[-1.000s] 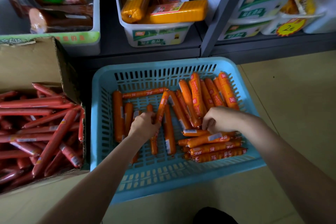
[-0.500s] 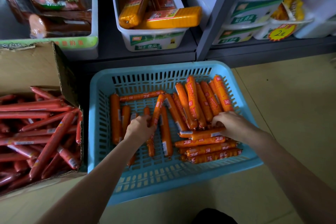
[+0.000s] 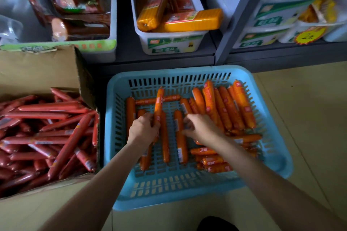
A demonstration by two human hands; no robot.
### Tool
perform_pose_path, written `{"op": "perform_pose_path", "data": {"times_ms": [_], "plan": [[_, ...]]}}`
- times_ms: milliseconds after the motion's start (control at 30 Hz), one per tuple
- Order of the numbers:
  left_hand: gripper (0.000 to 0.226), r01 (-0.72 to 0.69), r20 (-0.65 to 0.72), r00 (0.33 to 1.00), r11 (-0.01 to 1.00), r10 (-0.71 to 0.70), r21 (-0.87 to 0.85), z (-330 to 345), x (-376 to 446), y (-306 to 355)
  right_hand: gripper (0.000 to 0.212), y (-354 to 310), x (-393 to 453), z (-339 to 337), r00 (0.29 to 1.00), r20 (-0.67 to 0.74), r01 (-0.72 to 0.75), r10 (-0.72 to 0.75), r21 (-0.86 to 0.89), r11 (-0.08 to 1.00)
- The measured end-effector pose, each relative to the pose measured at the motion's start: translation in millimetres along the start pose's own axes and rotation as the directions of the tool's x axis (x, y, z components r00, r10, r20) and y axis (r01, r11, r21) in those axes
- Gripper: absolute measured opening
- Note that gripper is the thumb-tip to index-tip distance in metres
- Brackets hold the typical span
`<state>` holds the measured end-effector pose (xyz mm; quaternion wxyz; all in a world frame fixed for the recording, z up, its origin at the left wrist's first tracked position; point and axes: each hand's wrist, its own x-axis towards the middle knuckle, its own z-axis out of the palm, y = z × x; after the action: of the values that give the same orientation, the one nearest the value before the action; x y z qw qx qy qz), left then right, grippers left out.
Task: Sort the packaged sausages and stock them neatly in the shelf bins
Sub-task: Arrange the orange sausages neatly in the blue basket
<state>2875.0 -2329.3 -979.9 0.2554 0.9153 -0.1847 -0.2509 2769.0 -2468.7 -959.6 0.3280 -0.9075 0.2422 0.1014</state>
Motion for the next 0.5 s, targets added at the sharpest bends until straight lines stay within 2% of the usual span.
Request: {"op": "perform_pose_path", "data": {"times_ms": [67,133,167,233,267,333,433,500], "plan": [[0.027,0.012,0.001,1.000,1.000,-0.012,0.005,-3.7,-2.9,-6.2,0.058,-4.2,7.8,33.3,0.998,0.044,-0.037,0.047,-0.210,0.977],[0.026,0.025,0.005,1.000,1.000,-0.025,0.002,-5.2,-6.3,-14.7,0.072,-8.2,14.4,56.6,0.991,0.021,-0.116,0.131,-0.342,0.932],[0.025,0.026,0.006,1.000,1.000,-0.026,-0.008,-4.4,-7.5,-17.6,0.070,-8.5,17.4,63.4,0.985,-0.002,-0.162,0.171,-0.328,0.931],[0.023,0.025,-0.001,1.000,0.999,-0.025,-0.036,-1.9,-8.9,-20.0,0.056,-7.7,21.7,66.2,0.982,-0.025,-0.187,0.186,-0.181,0.965],[0.022,0.021,-0.009,1.000,0.998,-0.021,-0.052,0.1,-8.2,-19.3,0.049,-7.5,22.6,61.1,0.986,-0.055,-0.162,0.158,-0.090,0.983],[0.022,0.013,-0.025,1.000,0.996,-0.016,-0.088,4.4,-6.2,-15.7,0.038,-6.5,23.4,38.2,0.973,-0.210,-0.079,0.095,0.079,0.994],[0.023,-0.014,-0.013,1.000,0.993,0.013,-0.114,11.5,-3.3,-4.8,0.031,3.1,22.6,-14.6,0.865,-0.493,0.026,0.090,0.223,0.974],[0.021,-0.030,0.012,0.999,0.991,0.032,-0.133,15.2,-2.4,3.6,0.026,19.6,18.8,-43.2,0.792,-0.598,-0.007,0.126,0.198,0.980]]}}
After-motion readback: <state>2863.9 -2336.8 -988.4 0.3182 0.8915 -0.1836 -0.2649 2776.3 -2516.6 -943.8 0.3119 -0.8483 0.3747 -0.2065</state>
